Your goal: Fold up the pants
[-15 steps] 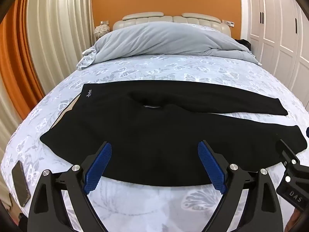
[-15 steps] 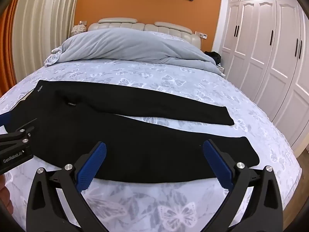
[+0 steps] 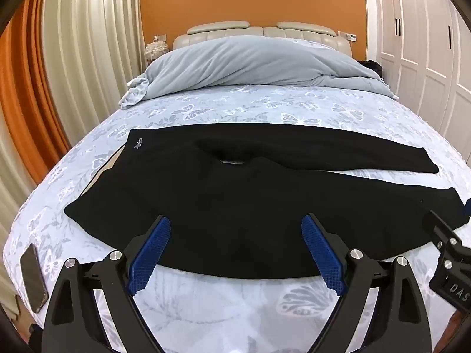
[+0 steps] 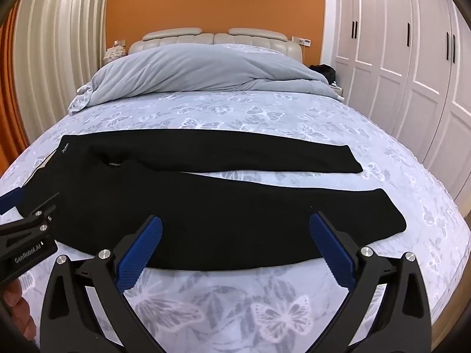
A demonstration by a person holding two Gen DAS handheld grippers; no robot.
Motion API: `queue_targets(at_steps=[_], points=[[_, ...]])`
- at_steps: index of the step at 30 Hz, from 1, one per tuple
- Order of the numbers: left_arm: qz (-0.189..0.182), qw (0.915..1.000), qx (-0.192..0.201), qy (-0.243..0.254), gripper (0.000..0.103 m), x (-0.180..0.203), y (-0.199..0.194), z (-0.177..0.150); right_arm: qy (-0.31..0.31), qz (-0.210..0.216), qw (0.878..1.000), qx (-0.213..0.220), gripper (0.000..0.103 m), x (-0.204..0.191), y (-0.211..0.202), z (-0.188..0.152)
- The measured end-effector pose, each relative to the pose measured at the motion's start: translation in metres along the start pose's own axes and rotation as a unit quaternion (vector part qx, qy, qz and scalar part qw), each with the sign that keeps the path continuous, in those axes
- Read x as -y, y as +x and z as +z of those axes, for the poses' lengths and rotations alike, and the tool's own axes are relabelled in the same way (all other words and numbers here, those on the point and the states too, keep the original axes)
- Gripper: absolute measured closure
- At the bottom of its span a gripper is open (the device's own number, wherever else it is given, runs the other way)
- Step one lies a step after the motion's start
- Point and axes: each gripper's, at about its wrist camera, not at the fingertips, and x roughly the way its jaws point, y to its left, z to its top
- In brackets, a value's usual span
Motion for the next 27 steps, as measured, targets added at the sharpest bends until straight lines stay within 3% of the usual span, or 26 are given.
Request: queue_targets(at_steps=[27], points=[[0.012,0.9999,0.005,0.008,0.014,0.0034,0.0,-0.0031,0.007,-0.002,1.0,-0.003,0.005,-0.0003,0.0013,0.0016]])
